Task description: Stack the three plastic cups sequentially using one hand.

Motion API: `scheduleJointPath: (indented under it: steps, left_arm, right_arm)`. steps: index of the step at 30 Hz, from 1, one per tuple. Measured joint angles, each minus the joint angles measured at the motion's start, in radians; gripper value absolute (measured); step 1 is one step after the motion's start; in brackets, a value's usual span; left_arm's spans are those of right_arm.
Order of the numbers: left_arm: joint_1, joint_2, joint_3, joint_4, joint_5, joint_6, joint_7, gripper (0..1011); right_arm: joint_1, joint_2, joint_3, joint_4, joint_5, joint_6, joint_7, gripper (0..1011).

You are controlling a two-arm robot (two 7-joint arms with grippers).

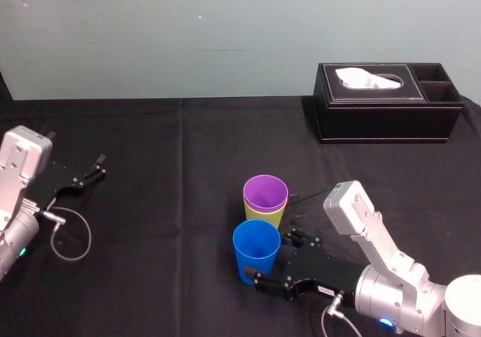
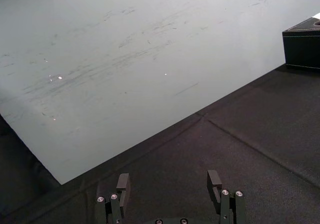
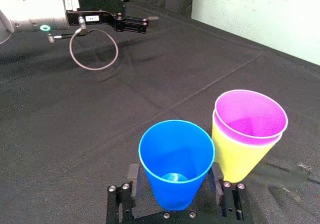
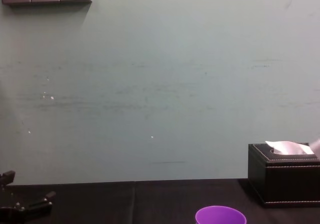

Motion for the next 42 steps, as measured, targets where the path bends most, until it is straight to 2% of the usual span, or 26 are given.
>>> scheduleJointPath:
  steps: [5, 9, 35, 42]
  left_arm:
    - [0.0, 0.0, 0.0, 0.0, 0.0, 0.0, 0.0, 1010]
    - [0.0, 0.0, 0.0, 0.0, 0.0, 0.0, 0.0, 1010]
    - [0.0, 0.0, 0.0, 0.0, 0.0, 0.0, 0.0, 1010]
    - [0.0, 0.0, 0.0, 0.0, 0.0, 0.0, 0.0, 1010]
  right_arm:
    - [0.0, 0.0, 0.0, 0.0, 0.0, 0.0, 0.0, 746]
    - [0.0, 0.001, 0.0, -0.001, 0.0, -0.001, 0.0, 708]
    - [-0.004, 0.003, 0.002, -0.005, 0.002, -0.004, 0.001, 683]
    - [-0.038, 0.028, 0.032, -0.073, 0.016, -0.013, 0.004, 683]
